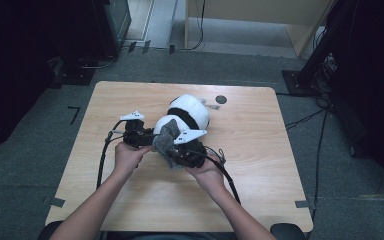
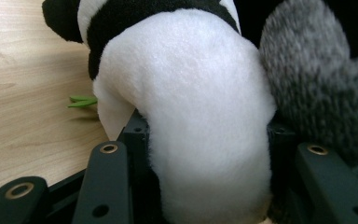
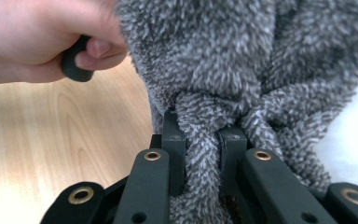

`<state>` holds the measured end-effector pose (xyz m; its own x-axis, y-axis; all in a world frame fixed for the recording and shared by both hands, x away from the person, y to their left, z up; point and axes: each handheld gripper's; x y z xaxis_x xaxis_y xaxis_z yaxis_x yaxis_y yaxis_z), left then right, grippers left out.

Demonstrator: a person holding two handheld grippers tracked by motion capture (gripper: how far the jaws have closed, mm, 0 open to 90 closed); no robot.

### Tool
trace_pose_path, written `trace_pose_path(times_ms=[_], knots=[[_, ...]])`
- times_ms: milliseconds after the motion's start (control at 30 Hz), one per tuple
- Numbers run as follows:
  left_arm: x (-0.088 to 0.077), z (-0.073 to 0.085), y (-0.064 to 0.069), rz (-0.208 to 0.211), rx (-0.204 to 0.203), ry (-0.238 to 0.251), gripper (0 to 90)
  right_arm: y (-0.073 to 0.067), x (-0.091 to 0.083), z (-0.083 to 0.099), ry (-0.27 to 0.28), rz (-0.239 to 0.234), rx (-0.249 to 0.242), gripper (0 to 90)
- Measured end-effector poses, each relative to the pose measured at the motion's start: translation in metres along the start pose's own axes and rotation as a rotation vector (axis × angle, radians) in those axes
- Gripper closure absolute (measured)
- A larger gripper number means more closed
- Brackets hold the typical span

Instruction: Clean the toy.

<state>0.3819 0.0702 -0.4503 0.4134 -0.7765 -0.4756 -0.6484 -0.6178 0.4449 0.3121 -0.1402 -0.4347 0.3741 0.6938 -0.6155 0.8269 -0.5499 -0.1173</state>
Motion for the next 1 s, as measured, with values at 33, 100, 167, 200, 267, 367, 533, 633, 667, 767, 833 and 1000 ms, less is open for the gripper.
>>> trace_pose_path(times_ms=[33,100,167,200,267,367,533,633,667,767,833,1000], knots=[[0.000,0.000,0.000,0.000,0.000,0.000,50.5,0.000,0.000,0.000,0.000,0.000,0.000,78.9],[0.000,-0.001,0.000,0.003,-0.006,0.009,50.5,-0.003,0.005,0.001,-0.018,-0.012,-0.016,79.2],[-0.002,-0.002,0.001,0.012,-0.020,0.025,50.5,-0.006,0.011,0.004,-0.042,-0.009,-0.035,79.3],[-0.003,-0.002,0.001,0.010,-0.024,0.028,50.4,-0.007,0.013,0.005,-0.049,-0.003,-0.040,79.3],[-0.004,-0.003,0.001,0.014,-0.039,0.033,50.4,-0.007,0.019,0.008,-0.064,0.005,-0.051,79.4],[-0.006,-0.004,-0.001,0.031,-0.057,0.050,50.3,-0.006,0.026,0.012,-0.110,0.041,-0.071,79.5],[-0.007,-0.004,-0.002,0.032,-0.057,0.056,50.0,0.004,0.033,0.020,-0.121,0.061,-0.041,79.5],[-0.007,-0.003,-0.005,0.036,-0.073,0.055,49.9,0.009,0.035,0.024,-0.142,0.080,-0.039,79.4],[-0.007,-0.003,-0.005,0.036,-0.073,0.055,49.9,0.009,0.035,0.024,-0.142,0.080,-0.039,79.4],[-0.009,-0.003,-0.005,0.043,-0.071,0.057,49.8,0.024,0.034,0.031,-0.162,0.097,0.010,79.4],[-0.009,-0.003,-0.005,0.045,-0.066,0.060,49.9,0.032,0.031,0.033,-0.153,0.094,0.047,79.4],[-0.010,-0.002,-0.008,0.051,-0.077,0.067,49.7,0.044,0.022,0.034,-0.151,0.118,0.087,79.4]])
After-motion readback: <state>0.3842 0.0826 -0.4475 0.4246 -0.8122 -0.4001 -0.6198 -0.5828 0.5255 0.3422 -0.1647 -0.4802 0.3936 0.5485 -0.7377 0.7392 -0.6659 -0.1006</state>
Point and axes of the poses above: each handheld gripper's, and its own axes: x roughly forward along the jaws, z roughly out of its underside, y roughly to its right, and after that the axes turned 3 degrees about -z, right-handed
